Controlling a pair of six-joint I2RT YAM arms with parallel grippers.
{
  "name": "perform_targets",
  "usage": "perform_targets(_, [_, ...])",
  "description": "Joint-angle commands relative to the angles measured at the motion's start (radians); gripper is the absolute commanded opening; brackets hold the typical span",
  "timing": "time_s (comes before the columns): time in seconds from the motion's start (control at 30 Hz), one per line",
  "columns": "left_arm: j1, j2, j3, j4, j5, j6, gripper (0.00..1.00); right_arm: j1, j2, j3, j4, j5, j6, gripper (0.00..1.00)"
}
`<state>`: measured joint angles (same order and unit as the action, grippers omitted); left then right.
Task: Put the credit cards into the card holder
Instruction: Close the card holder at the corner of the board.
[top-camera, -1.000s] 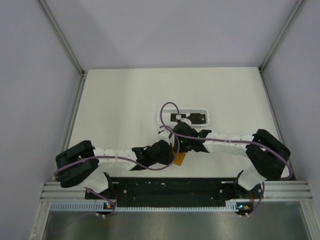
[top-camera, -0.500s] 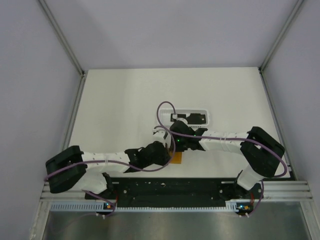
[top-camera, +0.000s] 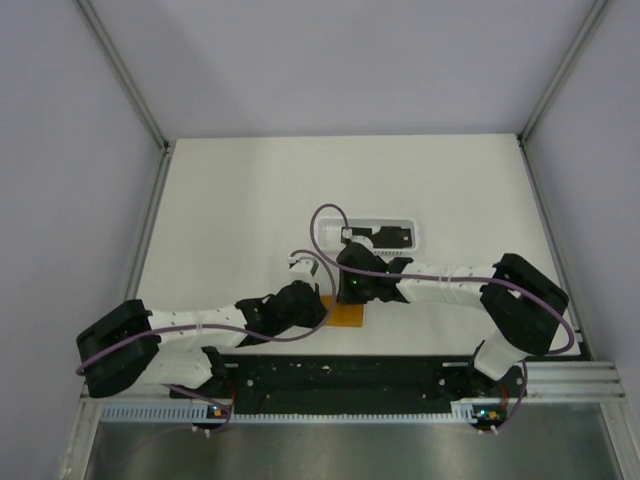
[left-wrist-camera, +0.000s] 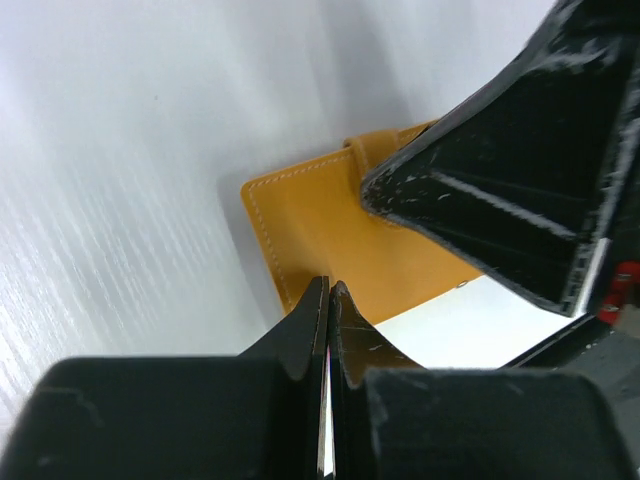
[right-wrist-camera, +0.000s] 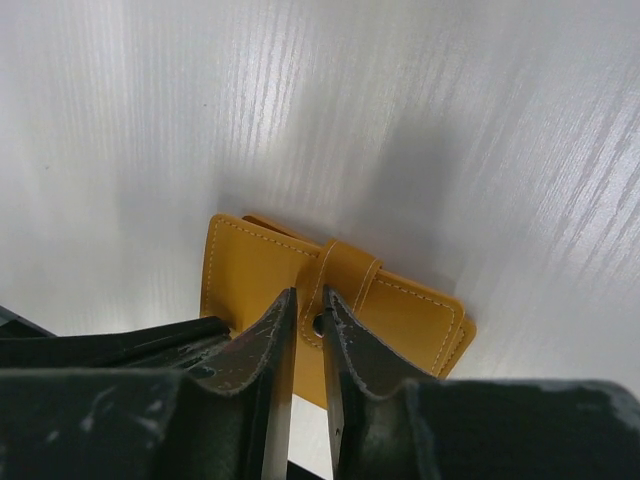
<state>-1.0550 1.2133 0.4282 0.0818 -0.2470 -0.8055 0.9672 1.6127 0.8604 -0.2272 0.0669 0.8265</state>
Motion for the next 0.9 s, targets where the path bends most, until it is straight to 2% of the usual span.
perform_targets(0.0, [0.003, 0.018, -0.017, 0.048, 0.025, -0.008, 0.00, 0.053, 0.090, -0.066, -0.193, 0.013, -0.027, 0.18])
perform_targets(0.13, [0.003, 0.032, -0.019, 0.059, 0.031, -0.009, 0.00, 0.061, 0.085, -0.072, -0.193, 0.025, -0.024, 0.18])
perform_targets(0.37, [0.001, 0.061, -0.002, 0.058, 0.051, -0.006, 0.00, 0.090, 0.070, -0.101, -0.195, 0.089, 0.020, 0.00])
perform_targets(0.87, [0.001, 0.103, -0.011, 0.073, 0.077, -0.027, 0.00, 0.140, 0.050, -0.138, -0.186, 0.185, 0.106, 0.00])
